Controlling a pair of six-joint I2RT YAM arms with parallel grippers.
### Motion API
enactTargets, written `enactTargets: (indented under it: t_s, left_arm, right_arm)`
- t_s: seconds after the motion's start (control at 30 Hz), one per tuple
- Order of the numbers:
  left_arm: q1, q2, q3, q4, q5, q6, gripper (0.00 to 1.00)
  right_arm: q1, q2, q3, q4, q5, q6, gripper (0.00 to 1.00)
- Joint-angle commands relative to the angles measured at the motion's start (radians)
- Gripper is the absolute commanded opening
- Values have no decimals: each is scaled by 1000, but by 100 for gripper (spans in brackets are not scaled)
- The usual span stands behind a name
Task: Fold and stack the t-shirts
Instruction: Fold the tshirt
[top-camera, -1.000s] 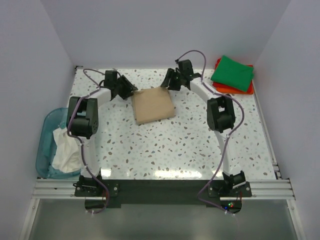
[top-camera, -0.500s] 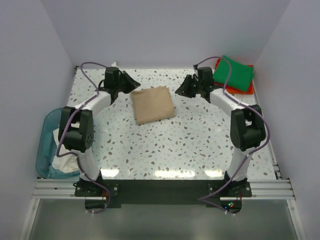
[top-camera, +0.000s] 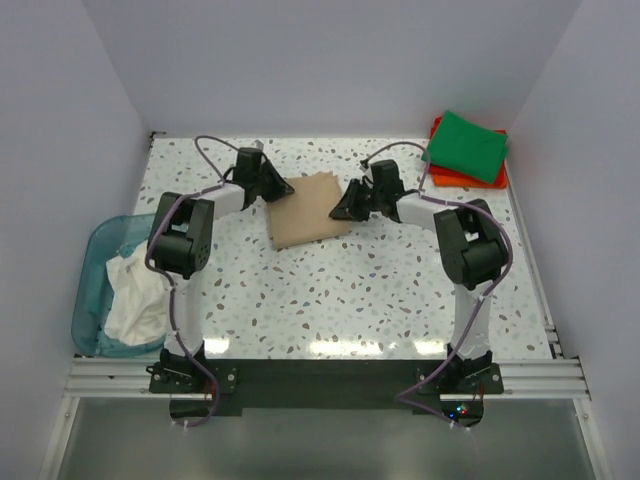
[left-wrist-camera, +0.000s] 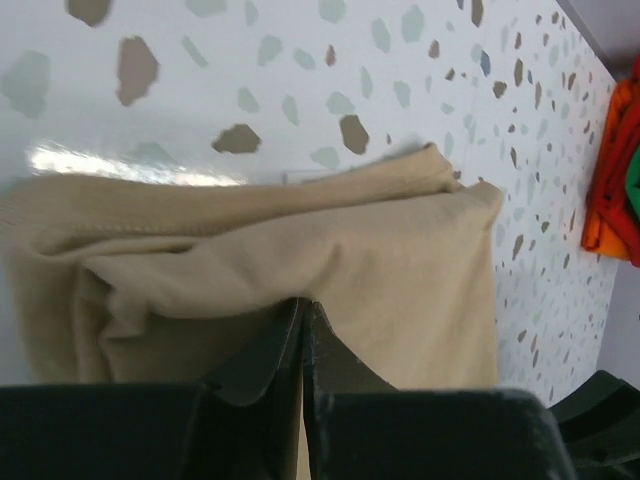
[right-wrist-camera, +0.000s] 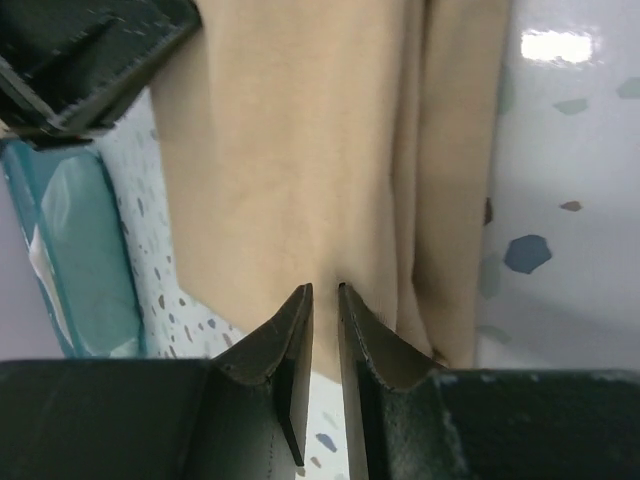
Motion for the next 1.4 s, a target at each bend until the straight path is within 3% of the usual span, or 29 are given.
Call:
enactTargets:
  t_s: [0.0, 0.23, 0.37, 0.47, 0.57, 0.73, 1.0, 1.37]
  left_arm:
    - [59, 30, 57, 1, -51, 33, 8]
    - [127, 53, 10, 28, -33, 14, 8]
    - [128, 33, 16, 42, 10, 14, 10]
    - [124, -15, 14, 51, 33, 19, 15]
    - [108, -79, 8, 37, 40, 33, 24]
    - [29, -200, -42, -30, -16, 72, 31]
    - [-152, -299, -214, -12, -88, 51, 25]
    - [-263, -191, -276, -9, -123, 54, 17]
  right_arm:
    - [-32, 57, -7, 33, -21, 5, 20]
    - [-64, 111, -15, 47, -60, 24, 22]
    - [-64, 67, -7, 35, -72, 9, 35]
    - [-66, 13, 28, -11, -57, -28, 42]
    - [-67, -15, 79, -65, -17, -77, 55]
    - [-104, 33, 162, -115, 5, -123, 63]
    - [-124, 169, 348, -207, 22, -201, 72]
    - [-90, 257, 401, -243, 25, -249, 75]
